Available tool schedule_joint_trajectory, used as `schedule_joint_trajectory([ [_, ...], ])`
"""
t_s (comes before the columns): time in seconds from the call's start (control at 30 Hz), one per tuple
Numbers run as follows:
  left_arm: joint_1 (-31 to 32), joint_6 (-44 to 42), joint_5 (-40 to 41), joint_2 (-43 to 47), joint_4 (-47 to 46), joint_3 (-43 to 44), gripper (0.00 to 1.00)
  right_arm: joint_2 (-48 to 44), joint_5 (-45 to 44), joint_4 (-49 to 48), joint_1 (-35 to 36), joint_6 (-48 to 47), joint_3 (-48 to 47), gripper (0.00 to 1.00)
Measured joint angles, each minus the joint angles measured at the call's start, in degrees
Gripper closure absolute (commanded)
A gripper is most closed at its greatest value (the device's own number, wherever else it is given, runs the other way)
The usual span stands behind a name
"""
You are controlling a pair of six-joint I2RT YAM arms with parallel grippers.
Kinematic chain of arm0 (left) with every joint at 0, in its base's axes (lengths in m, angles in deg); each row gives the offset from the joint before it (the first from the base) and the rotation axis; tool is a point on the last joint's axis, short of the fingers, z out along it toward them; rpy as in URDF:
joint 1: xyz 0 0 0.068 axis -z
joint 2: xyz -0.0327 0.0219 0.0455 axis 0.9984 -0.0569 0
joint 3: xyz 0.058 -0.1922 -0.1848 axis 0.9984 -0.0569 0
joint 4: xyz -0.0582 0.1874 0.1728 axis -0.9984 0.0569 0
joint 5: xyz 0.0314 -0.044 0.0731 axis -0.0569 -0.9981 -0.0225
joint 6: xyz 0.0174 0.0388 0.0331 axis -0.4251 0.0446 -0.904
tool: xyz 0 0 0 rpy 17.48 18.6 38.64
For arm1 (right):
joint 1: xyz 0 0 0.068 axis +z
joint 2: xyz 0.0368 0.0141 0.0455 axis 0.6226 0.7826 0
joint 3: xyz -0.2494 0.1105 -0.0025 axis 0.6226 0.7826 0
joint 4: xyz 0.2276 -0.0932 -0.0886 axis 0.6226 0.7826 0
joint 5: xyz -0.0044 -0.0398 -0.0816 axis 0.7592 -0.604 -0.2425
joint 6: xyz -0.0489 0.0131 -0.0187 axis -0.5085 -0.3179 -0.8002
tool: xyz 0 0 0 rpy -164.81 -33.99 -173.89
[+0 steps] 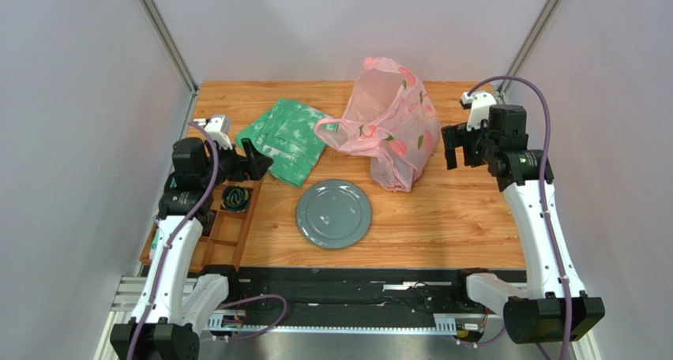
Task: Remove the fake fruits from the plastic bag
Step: Adjust the plastic bag at the center of the board.
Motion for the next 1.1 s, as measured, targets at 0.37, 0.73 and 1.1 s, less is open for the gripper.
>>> schedule_joint_trajectory([
  [0.37, 0.11, -2.67, -8.61, -11.3, 3.93, 5.81, 0.01, 26.67, 11.72, -13.27, 2.49, 0.42, -21.51, 0.04],
  [0.73, 3.8, -23.41, -6.38, -20.92, 11.54, 25.22, 0.01, 46.14, 9.62, -16.09, 8.37, -0.39, -38.1, 0.03],
  [1.1, 13.77, -28.94, -5.6, -36.02, 15.96, 34.12, 0.01, 50.36, -3.52, -25.03, 15.45, -6.64, -36.65, 0.07],
])
